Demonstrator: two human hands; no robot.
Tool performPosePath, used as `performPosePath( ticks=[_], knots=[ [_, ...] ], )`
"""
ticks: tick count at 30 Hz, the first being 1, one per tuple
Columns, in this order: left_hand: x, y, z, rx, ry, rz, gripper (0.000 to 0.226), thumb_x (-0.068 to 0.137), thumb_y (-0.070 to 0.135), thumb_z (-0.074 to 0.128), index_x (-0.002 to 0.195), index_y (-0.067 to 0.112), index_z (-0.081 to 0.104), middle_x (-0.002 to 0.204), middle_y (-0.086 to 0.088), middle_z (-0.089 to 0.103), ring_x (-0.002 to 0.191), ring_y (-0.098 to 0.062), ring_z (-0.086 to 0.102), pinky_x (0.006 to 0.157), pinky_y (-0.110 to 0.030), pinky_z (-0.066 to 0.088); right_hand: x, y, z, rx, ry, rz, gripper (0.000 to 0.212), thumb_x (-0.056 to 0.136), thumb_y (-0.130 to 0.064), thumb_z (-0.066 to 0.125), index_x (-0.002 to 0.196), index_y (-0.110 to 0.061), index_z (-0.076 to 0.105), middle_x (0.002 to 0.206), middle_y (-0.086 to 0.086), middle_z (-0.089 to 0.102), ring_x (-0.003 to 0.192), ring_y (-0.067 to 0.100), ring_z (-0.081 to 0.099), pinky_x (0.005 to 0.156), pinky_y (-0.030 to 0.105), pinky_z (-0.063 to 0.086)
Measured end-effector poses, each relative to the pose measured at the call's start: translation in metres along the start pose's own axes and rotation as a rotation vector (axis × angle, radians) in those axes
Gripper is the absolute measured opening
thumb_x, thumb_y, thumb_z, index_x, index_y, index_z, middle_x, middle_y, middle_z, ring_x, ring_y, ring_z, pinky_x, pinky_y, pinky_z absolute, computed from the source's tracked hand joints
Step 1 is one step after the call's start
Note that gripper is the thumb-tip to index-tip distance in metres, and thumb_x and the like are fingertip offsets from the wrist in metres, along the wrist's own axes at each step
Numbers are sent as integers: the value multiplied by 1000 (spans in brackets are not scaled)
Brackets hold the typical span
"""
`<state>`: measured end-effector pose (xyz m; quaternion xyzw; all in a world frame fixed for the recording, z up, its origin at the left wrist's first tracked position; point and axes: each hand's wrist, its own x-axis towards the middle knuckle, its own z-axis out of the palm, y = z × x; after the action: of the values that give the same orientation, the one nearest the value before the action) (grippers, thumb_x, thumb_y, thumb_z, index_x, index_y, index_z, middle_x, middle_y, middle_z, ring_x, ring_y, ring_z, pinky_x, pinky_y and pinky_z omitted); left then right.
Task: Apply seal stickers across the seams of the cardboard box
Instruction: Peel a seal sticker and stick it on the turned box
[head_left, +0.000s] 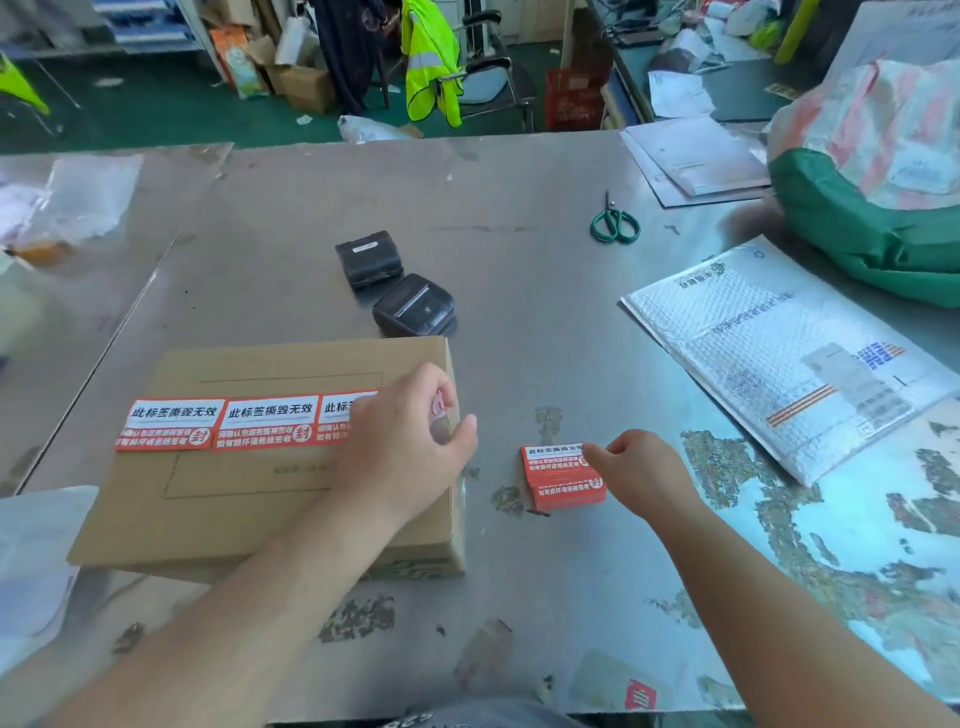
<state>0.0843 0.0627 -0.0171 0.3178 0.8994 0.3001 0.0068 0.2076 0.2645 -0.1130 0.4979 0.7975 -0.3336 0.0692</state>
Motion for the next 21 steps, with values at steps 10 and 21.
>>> performPosePath(
  ticks=[10, 21],
  knots=[
    [4, -12, 21, 81, 62, 80, 19, 80, 20, 68, 89, 22, 53, 68, 22, 38, 64, -15, 40, 74, -32, 33, 45, 6, 43, -20, 10, 63, 47, 90, -50, 65, 102, -4, 62, 100, 15, 64, 89, 32, 60, 68, 30, 38],
    [7, -15, 26, 88, 71, 81, 16, 79, 20, 66, 88, 21, 53, 64, 25, 35, 58, -10, 33, 71, -32, 32, 67, 12, 50, 2, -33, 106, 43, 84, -42, 76, 90, -1, 62, 82, 13, 64, 76, 30, 56, 56, 30, 32]
  ],
)
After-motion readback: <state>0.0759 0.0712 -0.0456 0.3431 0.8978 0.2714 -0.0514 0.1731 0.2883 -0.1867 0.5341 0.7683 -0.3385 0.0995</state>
